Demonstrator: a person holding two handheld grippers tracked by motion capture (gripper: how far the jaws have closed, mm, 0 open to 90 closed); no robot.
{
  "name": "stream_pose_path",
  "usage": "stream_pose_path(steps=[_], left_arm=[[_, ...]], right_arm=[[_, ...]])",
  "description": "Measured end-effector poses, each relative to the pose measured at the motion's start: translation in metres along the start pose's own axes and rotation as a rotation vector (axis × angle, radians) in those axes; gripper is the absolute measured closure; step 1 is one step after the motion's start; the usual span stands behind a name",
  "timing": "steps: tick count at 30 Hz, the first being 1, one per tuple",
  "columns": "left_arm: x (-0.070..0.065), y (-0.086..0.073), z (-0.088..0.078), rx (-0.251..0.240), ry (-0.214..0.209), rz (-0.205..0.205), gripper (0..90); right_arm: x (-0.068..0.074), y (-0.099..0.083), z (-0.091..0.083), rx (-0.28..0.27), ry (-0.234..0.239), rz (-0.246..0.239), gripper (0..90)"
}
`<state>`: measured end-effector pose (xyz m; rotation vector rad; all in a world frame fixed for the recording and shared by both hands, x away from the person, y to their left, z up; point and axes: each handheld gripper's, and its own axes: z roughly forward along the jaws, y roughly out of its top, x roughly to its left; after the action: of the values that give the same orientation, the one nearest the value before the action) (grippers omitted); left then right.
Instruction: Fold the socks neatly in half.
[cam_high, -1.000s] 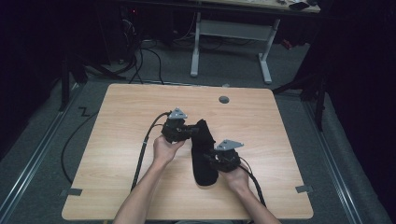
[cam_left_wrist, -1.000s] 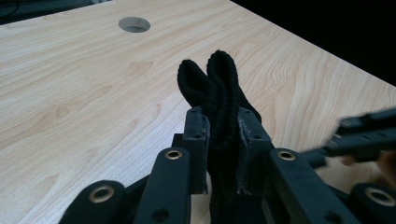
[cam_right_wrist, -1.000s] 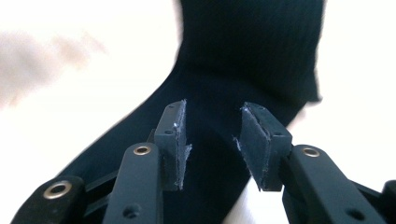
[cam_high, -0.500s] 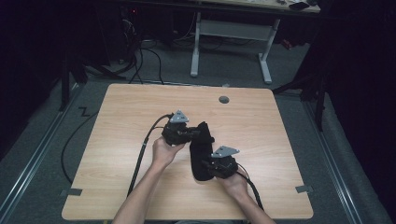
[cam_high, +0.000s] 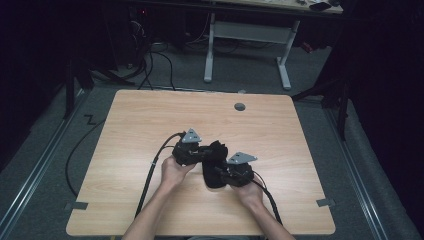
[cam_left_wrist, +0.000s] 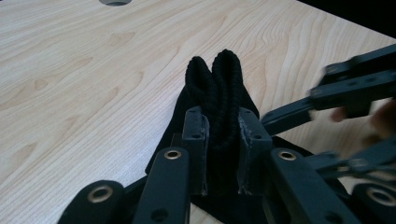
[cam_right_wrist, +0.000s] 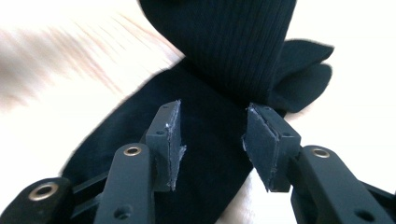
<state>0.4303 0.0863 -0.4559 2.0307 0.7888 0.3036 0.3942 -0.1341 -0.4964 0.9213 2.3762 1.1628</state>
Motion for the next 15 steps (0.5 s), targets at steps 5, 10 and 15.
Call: stream_pose_path(steps=[5, 10, 15], left_arm=[[0.001, -0.002, 0.001, 0.001, 0.004, -0.007, 76.3], [0.001, -0.002, 0.001, -0.002, 0.011, -0.008, 76.3], [-0.006, -0.001, -0.003, -0.001, 0.034, 0.014, 76.1]], right_arm=[[0.007, -0.007, -0.02, -0.009, 0.056, -0.019, 54.9], [0.015, -0.018, -0.012, 0.048, 0.068, -0.033, 55.5], [0.017, -0.014, -0.001, 0.049, 0.037, -0.033, 56.8]])
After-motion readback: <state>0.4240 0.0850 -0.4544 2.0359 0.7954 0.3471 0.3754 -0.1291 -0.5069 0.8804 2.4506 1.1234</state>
